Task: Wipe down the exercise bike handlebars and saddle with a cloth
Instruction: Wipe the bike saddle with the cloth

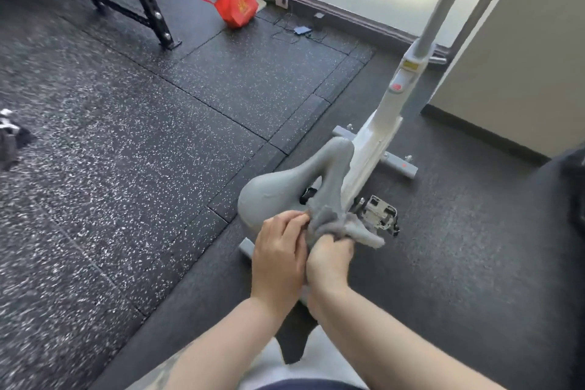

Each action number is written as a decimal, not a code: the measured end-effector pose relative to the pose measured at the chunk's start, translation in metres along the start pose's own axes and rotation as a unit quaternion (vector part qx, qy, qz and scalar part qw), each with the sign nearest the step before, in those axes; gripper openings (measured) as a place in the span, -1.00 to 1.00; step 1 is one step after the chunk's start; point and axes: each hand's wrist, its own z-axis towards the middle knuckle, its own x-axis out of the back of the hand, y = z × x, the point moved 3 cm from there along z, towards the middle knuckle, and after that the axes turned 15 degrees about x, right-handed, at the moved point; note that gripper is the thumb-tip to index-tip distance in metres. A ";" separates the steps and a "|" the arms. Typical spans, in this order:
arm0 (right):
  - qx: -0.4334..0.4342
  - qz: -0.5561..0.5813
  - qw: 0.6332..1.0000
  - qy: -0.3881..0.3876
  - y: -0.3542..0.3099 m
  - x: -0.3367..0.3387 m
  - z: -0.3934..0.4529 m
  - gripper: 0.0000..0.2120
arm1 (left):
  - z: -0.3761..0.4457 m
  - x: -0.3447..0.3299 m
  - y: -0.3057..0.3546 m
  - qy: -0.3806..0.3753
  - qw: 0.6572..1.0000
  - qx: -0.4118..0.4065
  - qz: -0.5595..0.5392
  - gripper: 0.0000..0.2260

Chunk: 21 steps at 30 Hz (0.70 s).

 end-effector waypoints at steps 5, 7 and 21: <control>0.011 -0.161 0.984 -0.070 -0.005 0.009 0.044 -0.58 | -0.013 -0.005 -0.001 0.041 0.997 0.066 0.025 -0.58; 0.108 -0.210 0.961 -0.141 -0.006 0.012 0.042 -0.62 | -0.019 -0.006 -0.009 0.058 0.985 0.161 0.006 -0.39; 0.681 -0.416 0.402 -0.449 -0.005 0.021 0.001 -0.40 | -0.013 -0.007 -0.019 0.147 0.831 0.411 -0.344 -0.63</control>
